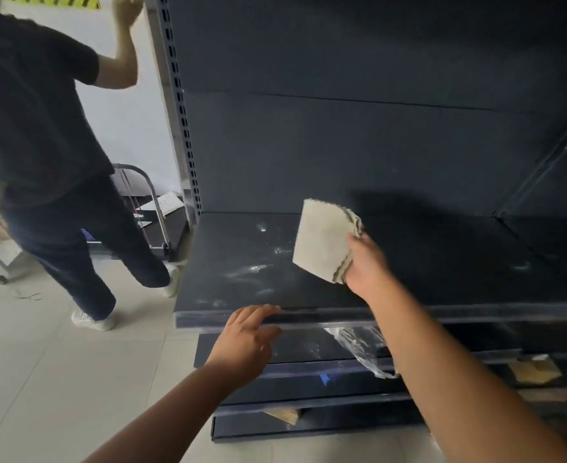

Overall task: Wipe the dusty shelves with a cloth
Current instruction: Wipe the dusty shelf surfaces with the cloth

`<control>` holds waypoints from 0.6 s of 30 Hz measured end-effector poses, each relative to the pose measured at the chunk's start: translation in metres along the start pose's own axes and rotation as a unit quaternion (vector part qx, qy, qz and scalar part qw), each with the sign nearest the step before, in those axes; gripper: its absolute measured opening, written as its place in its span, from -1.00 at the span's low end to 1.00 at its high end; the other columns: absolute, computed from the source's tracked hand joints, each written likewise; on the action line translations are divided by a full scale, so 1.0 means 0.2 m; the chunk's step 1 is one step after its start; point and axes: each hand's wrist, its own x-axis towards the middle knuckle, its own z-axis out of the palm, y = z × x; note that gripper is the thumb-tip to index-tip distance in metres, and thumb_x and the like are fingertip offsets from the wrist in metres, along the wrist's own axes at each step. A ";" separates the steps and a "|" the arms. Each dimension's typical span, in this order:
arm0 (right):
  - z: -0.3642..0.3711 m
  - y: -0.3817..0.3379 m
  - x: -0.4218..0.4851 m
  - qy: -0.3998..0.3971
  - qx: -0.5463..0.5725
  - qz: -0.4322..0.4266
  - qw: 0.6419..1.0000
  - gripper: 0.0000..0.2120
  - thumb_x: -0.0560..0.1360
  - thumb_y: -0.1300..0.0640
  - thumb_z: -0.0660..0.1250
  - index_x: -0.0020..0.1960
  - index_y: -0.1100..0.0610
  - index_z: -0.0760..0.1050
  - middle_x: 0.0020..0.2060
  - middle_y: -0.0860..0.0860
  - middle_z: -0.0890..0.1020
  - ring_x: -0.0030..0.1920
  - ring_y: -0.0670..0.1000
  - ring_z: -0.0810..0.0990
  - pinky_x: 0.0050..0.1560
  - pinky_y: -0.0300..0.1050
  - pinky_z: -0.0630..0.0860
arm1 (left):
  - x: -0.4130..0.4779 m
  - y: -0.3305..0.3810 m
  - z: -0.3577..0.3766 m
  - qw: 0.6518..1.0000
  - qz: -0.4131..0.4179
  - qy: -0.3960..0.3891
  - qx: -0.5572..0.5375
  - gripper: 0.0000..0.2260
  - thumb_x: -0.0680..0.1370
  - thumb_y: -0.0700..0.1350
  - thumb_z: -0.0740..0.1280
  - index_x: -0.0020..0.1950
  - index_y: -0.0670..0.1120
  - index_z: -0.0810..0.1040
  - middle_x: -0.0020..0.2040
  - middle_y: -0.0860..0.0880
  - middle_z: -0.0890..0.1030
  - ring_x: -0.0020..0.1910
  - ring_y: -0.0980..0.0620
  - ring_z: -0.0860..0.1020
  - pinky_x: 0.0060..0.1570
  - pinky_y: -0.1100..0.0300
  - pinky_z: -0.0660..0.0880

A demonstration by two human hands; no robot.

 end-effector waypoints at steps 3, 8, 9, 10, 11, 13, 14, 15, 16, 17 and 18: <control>-0.41 -0.18 0.10 0.100 -0.033 -0.071 0.992 -0.71 0.62 0.18 0.11 0.30 0.05 0.41 0.14 0.07 0.57 0.13 0.14 0.57 0.19 0.17 0.49 | 0.03 0.00 0.03 0.999 -0.009 0.034 -0.004 -0.71 0.36 -0.11 0.28 0.02 0.12 0.65 0.16 0.07 0.55 0.09 0.00 0.48 0.15 0.10 0.37; -1.02 -0.45 0.16 0.296 -0.117 -0.196 0.928 -0.71 0.60 0.18 0.09 0.26 0.02 0.45 0.27 0.10 0.52 0.15 0.11 0.53 0.11 -0.04 0.46 | 0.14 0.03 0.05 0.997 0.000 0.072 0.026 -0.76 0.38 -0.08 0.21 -0.05 0.06 0.62 -0.04 0.08 0.50 -0.11 -0.03 0.45 -0.16 0.12 0.41; -1.12 -0.50 0.17 0.323 -0.136 -0.210 0.913 -0.69 0.60 0.20 0.09 0.30 0.07 0.42 0.27 0.13 0.52 0.17 0.11 0.52 0.11 -0.09 0.43 | 0.17 0.04 0.06 0.997 0.000 0.079 0.027 -0.77 0.38 -0.09 0.22 -0.07 0.05 0.61 -0.07 0.08 0.49 -0.13 -0.03 0.43 -0.19 0.13 0.41; -1.20 -0.54 0.18 0.348 -0.169 -0.216 0.896 -0.67 0.59 0.21 0.08 0.32 0.11 0.40 0.27 0.16 0.51 0.19 0.14 0.51 0.11 -0.12 0.40 | 0.20 0.05 0.07 0.996 0.001 0.083 0.025 -0.78 0.39 -0.09 0.22 -0.07 0.04 0.61 -0.09 0.07 0.50 -0.14 -0.03 0.42 -0.21 0.13 0.41; -1.28 -0.57 0.20 0.371 -0.210 -0.215 0.879 -0.66 0.59 0.22 0.06 0.33 0.14 0.39 0.27 0.20 0.51 0.22 0.17 0.50 0.13 -0.13 0.38 | 0.22 0.07 0.09 0.996 0.003 0.085 0.020 -0.79 0.41 -0.09 0.22 -0.07 0.04 0.61 -0.13 0.06 0.52 -0.14 -0.03 0.43 -0.21 0.12 0.41; -1.41 -0.61 0.26 0.386 -0.294 -0.199 0.852 -0.64 0.59 0.22 0.04 0.35 0.20 0.36 0.29 0.26 0.47 0.28 0.26 0.44 0.24 -0.02 0.35 | 0.27 0.10 0.11 0.997 0.004 0.081 0.008 -0.82 0.43 -0.09 0.23 -0.07 0.04 0.60 -0.19 0.05 0.54 -0.17 -0.05 0.47 -0.21 0.11 0.43; -1.45 -0.62 0.30 0.381 -0.336 -0.184 0.842 -0.64 0.60 0.21 0.04 0.37 0.21 0.33 0.31 0.28 0.45 0.30 0.29 0.41 0.30 0.04 0.32 | 0.29 0.11 0.12 0.997 0.005 0.075 0.004 -0.83 0.43 -0.10 0.24 -0.08 0.04 0.59 -0.21 0.06 0.54 -0.19 -0.06 0.49 -0.22 0.10 0.43; -1.48 -0.62 0.35 0.374 -0.378 -0.168 0.830 -0.63 0.60 0.21 0.05 0.40 0.19 0.31 0.32 0.29 0.44 0.31 0.31 0.39 0.32 0.09 0.30 | 0.31 0.12 0.13 0.998 0.004 0.069 0.003 -0.84 0.43 -0.09 0.24 -0.08 0.04 0.59 -0.22 0.06 0.54 -0.21 -0.05 0.49 -0.22 0.10 0.43; -1.49 -0.61 0.41 0.357 -0.419 -0.150 0.821 -0.61 0.61 0.20 0.06 0.42 0.16 0.30 0.33 0.29 0.44 0.30 0.33 0.39 0.32 0.10 0.30 | 0.33 0.13 0.14 0.998 0.004 0.063 0.004 -0.84 0.43 -0.09 0.24 -0.09 0.04 0.60 -0.22 0.06 0.54 -0.23 -0.05 0.50 -0.23 0.11 0.43; -1.48 -0.59 0.48 0.334 -0.451 -0.133 0.817 -0.61 0.61 0.20 0.07 0.42 0.14 0.31 0.32 0.29 0.45 0.29 0.34 0.40 0.31 0.09 0.31 | 0.34 0.14 0.15 0.998 0.003 0.057 0.006 -0.84 0.43 -0.09 0.25 -0.09 0.03 0.60 -0.22 0.07 0.54 -0.23 -0.04 0.50 -0.23 0.11 0.43; -1.44 -0.56 0.56 0.306 -0.471 -0.112 0.820 -0.62 0.61 0.20 0.08 0.41 0.13 0.34 0.30 0.30 0.47 0.27 0.34 0.42 0.28 0.08 0.32 | 0.35 0.14 0.15 0.999 0.002 0.052 0.009 -0.85 0.43 -0.08 0.25 -0.10 0.03 0.60 -0.22 0.07 0.54 -0.24 -0.05 0.50 -0.24 0.11 0.43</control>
